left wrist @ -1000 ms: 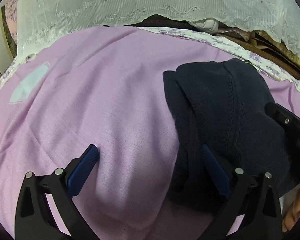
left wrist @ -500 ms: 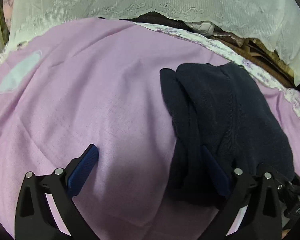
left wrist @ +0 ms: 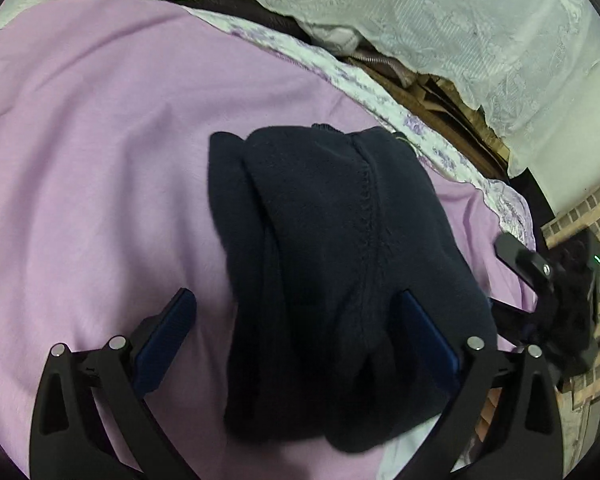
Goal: Fold small clothes
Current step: 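Grasp the folded navy cardigan with the left gripper beside the right gripper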
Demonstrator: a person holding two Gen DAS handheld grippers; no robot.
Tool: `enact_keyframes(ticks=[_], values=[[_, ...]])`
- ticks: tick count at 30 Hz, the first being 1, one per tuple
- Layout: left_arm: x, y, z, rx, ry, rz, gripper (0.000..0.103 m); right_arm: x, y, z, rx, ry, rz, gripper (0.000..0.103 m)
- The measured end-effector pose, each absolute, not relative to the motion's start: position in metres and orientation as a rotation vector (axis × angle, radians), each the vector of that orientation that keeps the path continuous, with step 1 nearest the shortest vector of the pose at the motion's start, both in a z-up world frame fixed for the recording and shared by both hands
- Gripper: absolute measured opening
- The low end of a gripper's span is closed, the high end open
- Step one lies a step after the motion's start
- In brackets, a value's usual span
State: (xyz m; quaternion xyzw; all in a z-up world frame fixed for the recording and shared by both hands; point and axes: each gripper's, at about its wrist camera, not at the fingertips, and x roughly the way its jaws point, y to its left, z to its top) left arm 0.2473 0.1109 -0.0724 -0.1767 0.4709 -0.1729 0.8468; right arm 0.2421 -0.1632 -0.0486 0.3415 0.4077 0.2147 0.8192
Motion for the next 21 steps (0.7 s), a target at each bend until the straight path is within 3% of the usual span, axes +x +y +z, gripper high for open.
enact_keyframes(ticks=[19,21], values=[[0.244,0.108,-0.078,-0.4,0.97,-0.447,0.098,0.235,-0.136,-0.063,0.516,0.847,0.555,0.1],[0.24,0.102,-0.075,-0.372,0.948,-0.454,0.089,0.234,-0.135,-0.062,0.504,0.848,0.555,0.1]])
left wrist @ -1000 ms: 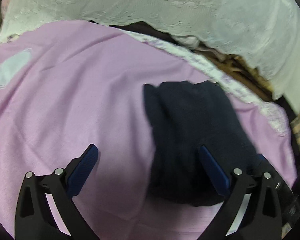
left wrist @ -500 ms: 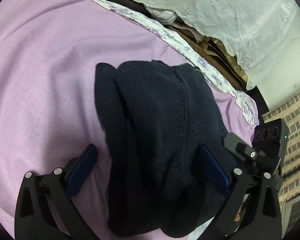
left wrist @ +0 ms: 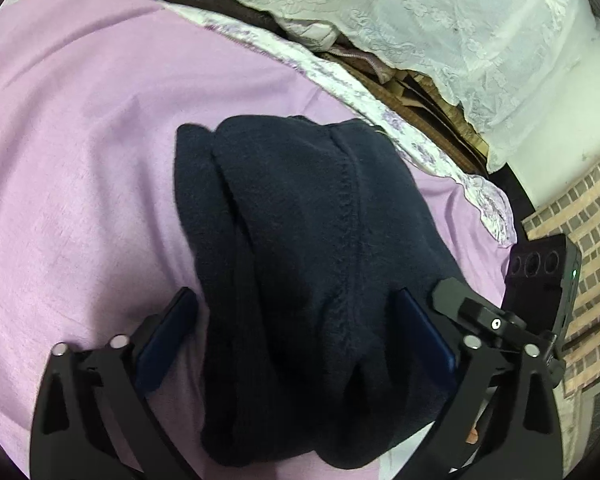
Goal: Fold small clothes
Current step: 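Grasp the folded navy cardigan with the left gripper beside the right gripper, then carry the navy cardigan with both grippers toward the orange sweater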
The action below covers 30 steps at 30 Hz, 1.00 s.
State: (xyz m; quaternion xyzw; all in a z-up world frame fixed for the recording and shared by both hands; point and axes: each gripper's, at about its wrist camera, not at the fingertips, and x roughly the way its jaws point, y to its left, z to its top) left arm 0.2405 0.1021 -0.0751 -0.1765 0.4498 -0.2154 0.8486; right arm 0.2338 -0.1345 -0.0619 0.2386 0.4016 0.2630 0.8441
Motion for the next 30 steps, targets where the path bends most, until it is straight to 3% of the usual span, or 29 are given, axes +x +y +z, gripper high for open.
enact_keyframes(ticks=[3,5,12,15,30], values=[[0.242,0.099,-0.074,-0.347,0.928,-0.447,0.084,0.236,-0.132,-0.061,0.485,0.845,0.54,0.096],[0.246,0.101,-0.077,-0.362,0.935,-0.446,0.081,0.238,-0.135,-0.063,0.508,0.838,0.541,0.085],[0.236,0.101,-0.068,-0.357,0.894,-0.393,0.055,0.228,-0.127,-0.054,0.46,0.785,0.52,0.074],[0.226,0.101,-0.06,-0.345,0.864,-0.392,0.049,0.22,-0.122,-0.045,0.421,0.74,0.531,0.07],[0.136,0.184,0.012,-0.293,0.71,-0.217,0.044,0.171,-0.037,0.008,0.395,0.635,0.764,0.068]])
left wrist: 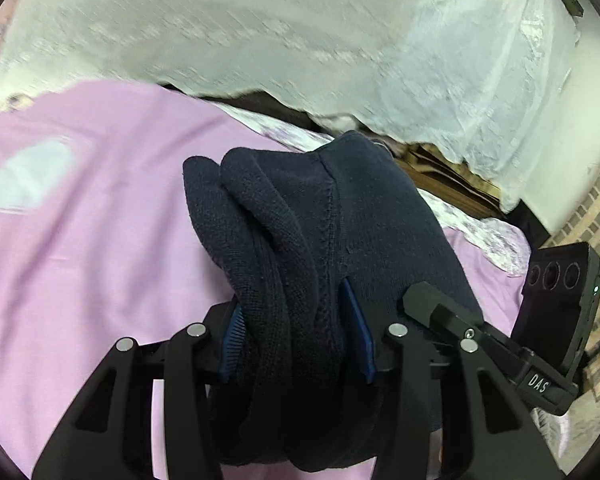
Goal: Fold small clothes
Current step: 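Carry the navy cardigan with both grippers toward the orange sweater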
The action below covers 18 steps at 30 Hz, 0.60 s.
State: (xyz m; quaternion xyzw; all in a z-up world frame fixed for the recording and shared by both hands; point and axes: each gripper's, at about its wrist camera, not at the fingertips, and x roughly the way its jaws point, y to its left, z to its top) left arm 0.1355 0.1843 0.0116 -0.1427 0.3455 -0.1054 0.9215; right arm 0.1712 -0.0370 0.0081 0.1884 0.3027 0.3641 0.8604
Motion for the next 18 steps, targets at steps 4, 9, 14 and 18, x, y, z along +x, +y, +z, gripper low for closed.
enact_keyframes(ticks=[4,9,14,18], values=[[0.103,0.228,0.032,-0.267,0.665,-0.115,0.044,0.163,0.011,0.018,0.406,0.648,0.852,0.068],[0.072,0.29,0.052,-0.275,0.621,0.016,0.044,0.158,0.086,0.034,0.396,0.667,0.973,0.068],[0.048,0.359,0.062,-0.312,0.594,0.129,0.044,0.158,0.16,0.043,0.382,0.71,1.082,0.068],[0.029,0.409,0.063,-0.348,0.582,0.214,0.044,0.155,0.213,0.041,0.37,0.748,1.156,0.068]])
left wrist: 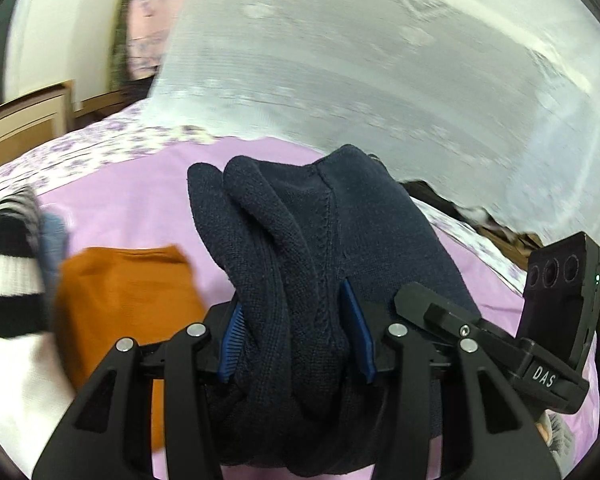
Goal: Fold small clothes
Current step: 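Carry the navy cardigan with both grippers toward the orange sweater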
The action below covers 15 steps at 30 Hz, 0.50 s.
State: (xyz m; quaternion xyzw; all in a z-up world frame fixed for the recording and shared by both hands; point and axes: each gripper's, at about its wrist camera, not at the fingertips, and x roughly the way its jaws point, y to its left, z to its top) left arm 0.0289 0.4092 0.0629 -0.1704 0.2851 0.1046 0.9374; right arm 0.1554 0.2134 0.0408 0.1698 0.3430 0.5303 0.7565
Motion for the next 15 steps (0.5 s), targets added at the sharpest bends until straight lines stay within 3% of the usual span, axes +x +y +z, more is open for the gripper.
enact_keyframes(ticks=[15], values=[[0.021,0.468,0.038,-0.411,0.586,0.315,0.042,0.151,0.282,0.016,0.344,0.803,1.237,0.068]])
